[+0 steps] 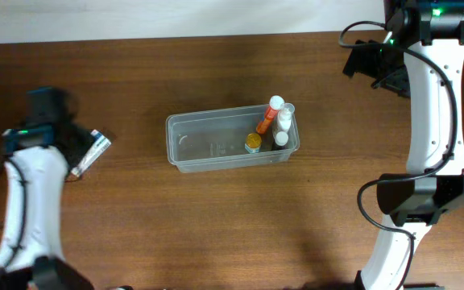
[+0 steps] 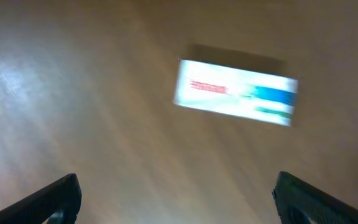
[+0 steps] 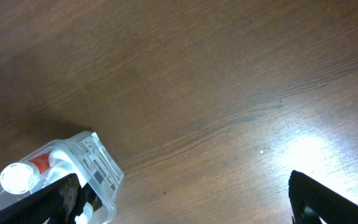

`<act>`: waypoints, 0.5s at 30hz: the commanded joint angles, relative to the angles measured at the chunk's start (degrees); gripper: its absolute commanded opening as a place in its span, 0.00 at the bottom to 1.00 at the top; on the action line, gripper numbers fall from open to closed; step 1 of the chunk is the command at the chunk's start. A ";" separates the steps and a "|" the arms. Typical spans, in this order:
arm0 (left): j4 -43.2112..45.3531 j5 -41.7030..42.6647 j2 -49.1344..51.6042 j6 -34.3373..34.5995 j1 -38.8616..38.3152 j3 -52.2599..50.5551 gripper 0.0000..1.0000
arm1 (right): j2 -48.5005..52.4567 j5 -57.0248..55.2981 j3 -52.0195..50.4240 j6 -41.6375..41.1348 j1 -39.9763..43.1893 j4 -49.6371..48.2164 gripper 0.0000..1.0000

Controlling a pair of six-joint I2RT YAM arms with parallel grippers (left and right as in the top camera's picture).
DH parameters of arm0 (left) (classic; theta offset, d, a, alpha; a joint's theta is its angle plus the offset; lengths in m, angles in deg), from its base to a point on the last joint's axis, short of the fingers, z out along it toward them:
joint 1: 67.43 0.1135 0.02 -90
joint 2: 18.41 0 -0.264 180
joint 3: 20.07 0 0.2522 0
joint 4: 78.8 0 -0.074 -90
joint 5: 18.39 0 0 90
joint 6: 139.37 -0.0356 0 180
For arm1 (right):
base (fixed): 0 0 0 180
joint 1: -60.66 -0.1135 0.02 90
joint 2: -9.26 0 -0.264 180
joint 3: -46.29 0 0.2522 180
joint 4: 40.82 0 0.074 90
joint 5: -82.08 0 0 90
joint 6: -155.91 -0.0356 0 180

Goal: Pack container
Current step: 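Lower left gripper onto the Panadol box and grasp it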

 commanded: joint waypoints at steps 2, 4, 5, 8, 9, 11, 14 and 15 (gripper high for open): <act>2.62 8.37 4.37 -6.27 6.51 0.00 0.99 | 0.11 0.11 0.81 -0.31 0.28 0.13 0.99; 4.90 10.43 6.21 -6.27 7.61 0.00 0.99 | 0.11 0.09 0.81 -0.31 0.28 0.13 0.98; 5.99 11.19 7.08 -6.29 7.76 0.00 0.99 | 0.11 0.09 0.81 -0.31 0.28 0.13 0.98; 9.92 11.74 9.84 -7.63 7.21 0.00 0.99 | 0.11 0.09 0.81 -0.31 0.28 0.13 0.99; 12.17 12.22 10.97 -9.75 6.62 0.00 0.99 | 0.11 0.09 0.81 -0.31 0.28 0.13 0.98; 17.86 14.21 13.25 -16.31 5.05 0.00 0.99 | 0.11 0.09 0.81 -0.31 0.28 0.13 0.98; 23.56 14.51 15.23 -21.00 3.32 0.00 0.99 | 0.11 0.09 0.81 -0.31 0.28 0.13 0.98; 24.76 14.53 15.56 -22.21 2.97 0.00 1.00 | 0.11 0.09 0.81 -0.31 0.28 0.13 0.98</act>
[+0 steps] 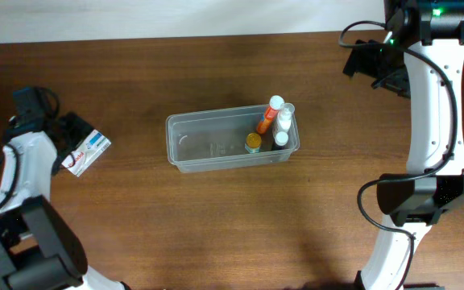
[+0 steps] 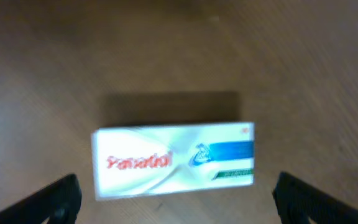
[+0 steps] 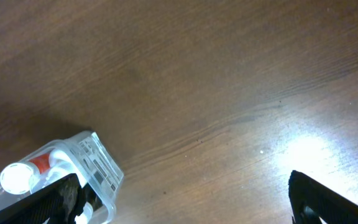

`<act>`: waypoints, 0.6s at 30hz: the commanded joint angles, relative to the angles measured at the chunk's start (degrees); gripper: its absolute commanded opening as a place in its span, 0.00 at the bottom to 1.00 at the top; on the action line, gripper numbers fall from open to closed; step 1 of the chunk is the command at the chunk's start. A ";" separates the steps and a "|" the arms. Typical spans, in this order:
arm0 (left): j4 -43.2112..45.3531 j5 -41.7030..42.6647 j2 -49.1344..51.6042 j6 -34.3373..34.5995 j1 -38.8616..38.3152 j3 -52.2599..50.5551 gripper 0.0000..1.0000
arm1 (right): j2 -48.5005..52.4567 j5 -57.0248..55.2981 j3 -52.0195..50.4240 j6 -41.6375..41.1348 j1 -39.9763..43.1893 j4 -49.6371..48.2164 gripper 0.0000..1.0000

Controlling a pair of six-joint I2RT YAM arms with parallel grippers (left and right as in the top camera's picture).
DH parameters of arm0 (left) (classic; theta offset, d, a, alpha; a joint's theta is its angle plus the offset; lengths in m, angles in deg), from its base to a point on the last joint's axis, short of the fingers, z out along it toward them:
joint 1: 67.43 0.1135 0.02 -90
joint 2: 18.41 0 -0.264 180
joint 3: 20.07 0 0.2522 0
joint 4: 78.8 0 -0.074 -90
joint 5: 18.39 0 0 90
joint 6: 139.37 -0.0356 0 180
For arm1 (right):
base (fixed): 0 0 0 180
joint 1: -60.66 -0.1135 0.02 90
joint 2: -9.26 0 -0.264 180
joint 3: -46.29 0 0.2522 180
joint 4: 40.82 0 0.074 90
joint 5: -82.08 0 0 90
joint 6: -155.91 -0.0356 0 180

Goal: Pack container
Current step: 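Lower left gripper onto the Panadol box and grasp it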

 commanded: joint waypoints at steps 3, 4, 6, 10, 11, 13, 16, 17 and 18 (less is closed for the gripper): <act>8.26 1.90 1.84 -13.77 -2.82 0.22 0.99 | 0.11 0.09 0.83 -0.31 0.28 0.22 0.98; 10.10 1.90 1.84 -16.70 -3.17 0.22 1.00 | 0.11 0.09 0.83 -0.31 0.28 0.22 0.98; 12.85 1.92 1.84 -22.38 -3.72 0.22 0.99 | 0.11 0.11 0.83 -0.28 0.28 0.22 0.98; 12.76 1.92 1.90 -30.21 -4.07 0.20 0.99 | 0.11 0.09 0.83 -0.28 0.28 0.22 0.98; 12.28 1.92 1.90 -30.23 -4.07 0.20 0.99 | 0.11 0.09 0.83 -0.31 0.28 0.22 0.98; 11.19 3.26 1.90 -33.57 -4.09 0.20 0.99 | 0.11 0.09 0.83 -0.31 0.28 0.22 0.98; 9.01 5.81 2.32 -40.57 -4.28 0.11 0.99 | 0.11 0.09 0.83 -0.31 0.28 0.22 0.98; 8.41 6.45 2.51 -41.59 -4.28 0.09 0.99 | 0.11 0.09 0.83 -0.31 0.28 0.22 0.98; 7.87 6.91 2.78 -42.01 -4.28 0.09 0.99 | 0.11 0.09 0.83 -0.31 0.28 0.22 0.98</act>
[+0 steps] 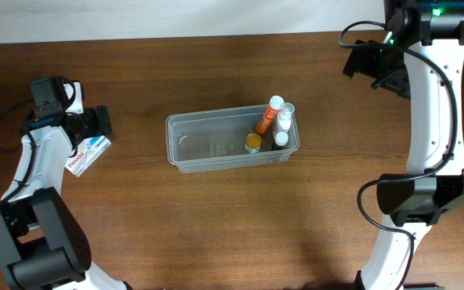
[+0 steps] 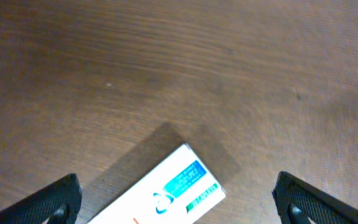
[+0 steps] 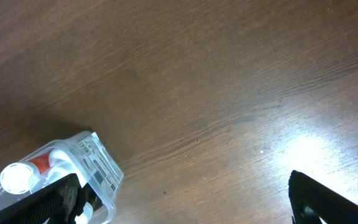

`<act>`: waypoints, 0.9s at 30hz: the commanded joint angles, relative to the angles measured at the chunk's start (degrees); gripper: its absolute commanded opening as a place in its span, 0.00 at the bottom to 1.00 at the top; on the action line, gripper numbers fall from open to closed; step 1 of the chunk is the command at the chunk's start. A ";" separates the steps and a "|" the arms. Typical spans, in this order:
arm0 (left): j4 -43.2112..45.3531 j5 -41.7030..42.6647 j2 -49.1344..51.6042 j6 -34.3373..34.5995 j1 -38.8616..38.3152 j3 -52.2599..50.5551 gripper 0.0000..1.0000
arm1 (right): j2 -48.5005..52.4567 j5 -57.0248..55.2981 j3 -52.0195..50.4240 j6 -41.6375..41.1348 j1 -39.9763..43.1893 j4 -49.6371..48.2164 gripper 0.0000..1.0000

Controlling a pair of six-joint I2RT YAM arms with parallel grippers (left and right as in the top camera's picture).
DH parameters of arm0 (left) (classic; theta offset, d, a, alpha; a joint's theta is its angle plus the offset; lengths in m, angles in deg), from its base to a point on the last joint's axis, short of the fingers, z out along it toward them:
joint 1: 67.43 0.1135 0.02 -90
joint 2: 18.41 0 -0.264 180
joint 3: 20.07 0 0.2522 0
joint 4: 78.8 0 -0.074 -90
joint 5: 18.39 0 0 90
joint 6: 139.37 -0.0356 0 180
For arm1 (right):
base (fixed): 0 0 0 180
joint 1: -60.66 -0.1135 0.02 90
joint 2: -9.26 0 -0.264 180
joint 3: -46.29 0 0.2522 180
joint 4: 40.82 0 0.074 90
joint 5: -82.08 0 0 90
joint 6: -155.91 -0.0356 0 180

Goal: Pack container
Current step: 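Lower left gripper onto the Panadol box and grasp it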

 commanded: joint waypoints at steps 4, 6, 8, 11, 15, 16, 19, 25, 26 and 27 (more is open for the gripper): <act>-2.32 3.21 2.47 -8.50 -0.24 0.09 0.99 | 0.09 0.11 0.83 -0.31 0.28 0.15 0.98; -3.41 3.19 3.30 -10.75 -0.24 0.09 0.99 | 0.09 0.11 0.83 -0.28 0.28 0.15 0.98; -3.96 2.36 4.92 -12.20 -0.24 0.04 0.99 | 0.09 0.11 0.83 -0.28 0.28 0.15 0.98; -3.93 1.90 6.64 -13.44 -0.24 0.04 0.99 | 0.09 0.13 0.83 -0.31 0.28 0.15 0.98; -3.93 1.25 9.16 -13.86 -0.13 0.04 0.99 | 0.09 0.11 0.83 -0.31 0.28 0.15 0.98; -3.89 0.52 9.64 -13.86 -0.07 0.04 0.99 | 0.09 0.11 0.83 -0.31 0.28 0.15 0.98; -3.89 -1.38 10.75 -13.88 0.39 0.04 0.99 | 0.09 0.11 0.83 -0.31 0.28 0.15 0.99; -4.13 -1.36 12.72 -13.86 2.60 0.04 0.99 | 0.09 0.11 0.83 -0.28 0.28 0.15 0.98; -4.02 -1.36 12.72 -13.86 3.04 0.04 0.99 | 0.09 0.11 0.83 -0.31 0.28 0.15 0.98; -3.78 -1.36 12.72 -13.86 3.58 0.04 0.99 | 0.09 0.13 0.83 -0.31 0.28 0.15 0.98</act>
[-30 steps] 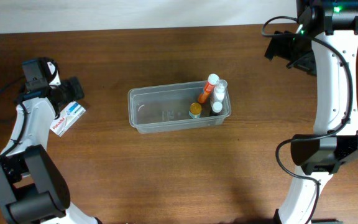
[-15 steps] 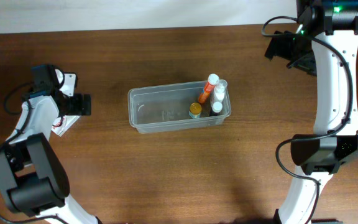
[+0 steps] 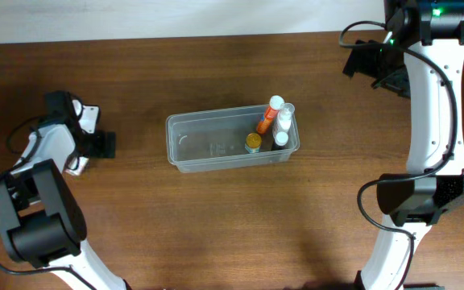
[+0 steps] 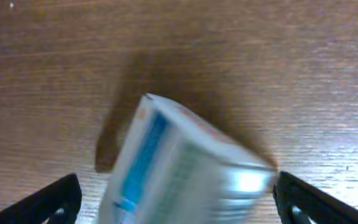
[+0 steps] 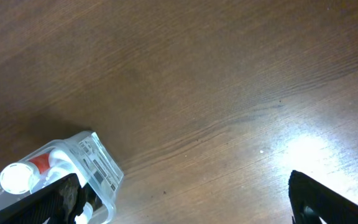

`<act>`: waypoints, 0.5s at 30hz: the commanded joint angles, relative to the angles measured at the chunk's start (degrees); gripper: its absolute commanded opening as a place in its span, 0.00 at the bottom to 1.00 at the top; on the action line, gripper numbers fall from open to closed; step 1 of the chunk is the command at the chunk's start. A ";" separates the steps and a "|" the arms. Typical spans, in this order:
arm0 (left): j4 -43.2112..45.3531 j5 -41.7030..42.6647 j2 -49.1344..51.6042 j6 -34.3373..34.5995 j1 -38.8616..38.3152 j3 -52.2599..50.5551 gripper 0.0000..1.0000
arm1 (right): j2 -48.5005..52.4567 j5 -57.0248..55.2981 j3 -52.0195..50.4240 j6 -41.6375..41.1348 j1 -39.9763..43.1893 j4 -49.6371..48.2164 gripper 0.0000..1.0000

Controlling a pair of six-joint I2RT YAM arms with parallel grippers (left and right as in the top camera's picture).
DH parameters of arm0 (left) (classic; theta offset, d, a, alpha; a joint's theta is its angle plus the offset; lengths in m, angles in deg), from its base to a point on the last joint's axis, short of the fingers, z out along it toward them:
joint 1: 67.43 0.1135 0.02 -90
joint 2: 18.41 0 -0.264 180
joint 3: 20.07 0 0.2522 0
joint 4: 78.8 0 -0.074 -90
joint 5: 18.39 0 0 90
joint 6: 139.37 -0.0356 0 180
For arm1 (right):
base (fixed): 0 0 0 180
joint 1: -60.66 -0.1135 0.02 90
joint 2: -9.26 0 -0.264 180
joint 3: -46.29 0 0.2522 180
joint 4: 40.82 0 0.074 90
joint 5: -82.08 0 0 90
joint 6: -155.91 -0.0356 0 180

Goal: Pack container
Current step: 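Lower left gripper onto the Panadol box and grasp it, then lift the Panadol box and carry it right over the container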

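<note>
A white and blue carton [image 4: 185, 168] lies on the brown table at the far left, blurred and close in the left wrist view. My left gripper [image 4: 179, 205] is open, with a dark finger [image 4: 58, 199] on each side of the carton. From overhead the left gripper [image 3: 89, 153] covers most of the carton, leaving only a white corner [image 3: 75, 167] showing. The clear container [image 3: 208, 165] sits mid-table with several bottles [image 3: 274, 121] upright at its right end. My right gripper [image 3: 373, 68] hangs open at the far right, holding nothing.
In the right wrist view the right gripper [image 5: 185, 205] looks down on bare wood, with the container's labelled corner [image 5: 98, 165] and a white bottle cap [image 5: 14, 177] at the lower left. The left part of the container holds nothing.
My left gripper has come in over the carton, which now fills the space between its open fingers and is mostly covered from overhead. The right arm has not moved.
My open left gripper first stood left of the carton on the table. It then faced the carton's label, and later sat above and right of it. Now it straddles the carton. The container, bottles and right arm stayed put throughout.
</note>
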 commanded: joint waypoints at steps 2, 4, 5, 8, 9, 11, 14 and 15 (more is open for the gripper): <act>-0.09 -1.22 2.27 -0.24 2.78 -0.17 0.99 | 0.11 0.11 0.81 -0.31 0.28 0.15 0.98; -0.09 -1.18 2.27 2.08 3.17 -0.17 0.99 | 0.11 0.09 0.81 -0.31 0.28 0.15 0.98; -0.09 -1.11 2.27 3.50 3.15 -0.17 0.99 | 0.11 0.09 0.81 -0.31 0.28 0.15 0.98; -0.37 2.75 2.27 7.41 3.15 -0.17 0.89 | 0.11 0.09 0.81 -0.31 0.28 0.15 0.99; -0.61 4.09 2.27 8.52 3.15 -0.17 0.80 | 0.11 0.09 0.81 -0.31 0.28 0.15 0.98; -1.20 5.92 2.27 11.08 3.15 -0.17 0.69 | 0.11 0.11 0.81 -0.31 0.28 0.15 0.98; -3.32 5.92 2.27 18.99 3.04 -0.17 0.68 | 0.11 0.11 0.81 -0.31 0.28 0.15 0.98; -4.44 5.92 2.27 21.11 3.04 -0.17 0.68 | 0.11 0.09 0.81 -0.31 0.28 0.15 0.98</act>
